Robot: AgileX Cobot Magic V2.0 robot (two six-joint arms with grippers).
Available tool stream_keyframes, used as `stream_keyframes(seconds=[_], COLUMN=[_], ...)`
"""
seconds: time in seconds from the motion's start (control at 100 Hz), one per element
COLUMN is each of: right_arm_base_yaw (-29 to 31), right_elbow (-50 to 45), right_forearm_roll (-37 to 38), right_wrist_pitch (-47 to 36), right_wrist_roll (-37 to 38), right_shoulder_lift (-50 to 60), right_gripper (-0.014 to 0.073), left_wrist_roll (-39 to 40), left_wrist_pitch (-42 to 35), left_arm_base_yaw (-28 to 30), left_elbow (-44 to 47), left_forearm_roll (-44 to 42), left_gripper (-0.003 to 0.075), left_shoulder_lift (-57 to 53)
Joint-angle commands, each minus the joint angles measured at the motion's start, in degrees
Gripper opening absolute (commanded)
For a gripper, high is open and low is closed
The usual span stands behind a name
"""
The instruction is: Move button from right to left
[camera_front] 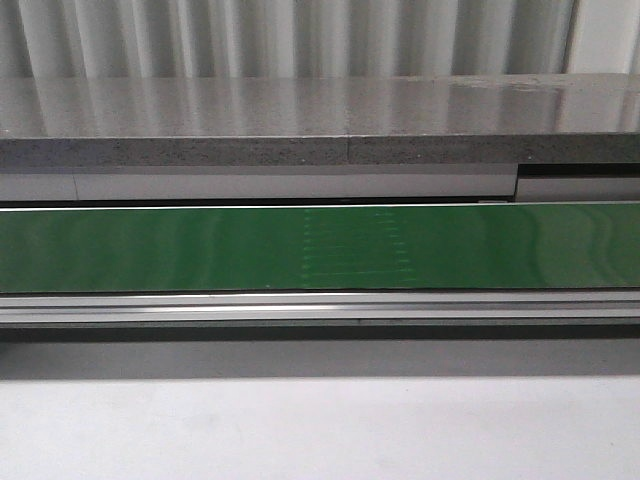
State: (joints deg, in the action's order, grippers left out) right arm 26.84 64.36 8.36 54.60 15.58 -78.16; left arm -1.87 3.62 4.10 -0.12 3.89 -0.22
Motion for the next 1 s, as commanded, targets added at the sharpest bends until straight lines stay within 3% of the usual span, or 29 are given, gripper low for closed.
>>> stream_keyframes(seconds=[0.0,0.5,0.99], right_arm_base_yaw=[1.90,2.31,1.99], right_elbow=[2.84,3.79,7.79], right_forearm_roll=[-1.68,-7.39,-10.69], right_wrist_pitch=[-3.36,-14.28,-11.97], right_wrist_roll=[-0.16,-1.20,-7.14], right_shoulder_lift=[-2.04,-17.51,-26.06], right_gripper=[0.0575,0.0575,0.0573], left_wrist_roll=[0.60,0.60,0.60], left_wrist_pitch=[-4.31,-4.31,-4.31], left_arm_base_yaw=[-0.13,-0.13,-0.13], left_elbow=[1.38,1.38,1.38], left_forearm_roll=[0.53,0.53,0.53], left_gripper=[-0.0020,-0.0020,-0.0020], left_shoulder_lift=[-2.13,-2.13,-2.13])
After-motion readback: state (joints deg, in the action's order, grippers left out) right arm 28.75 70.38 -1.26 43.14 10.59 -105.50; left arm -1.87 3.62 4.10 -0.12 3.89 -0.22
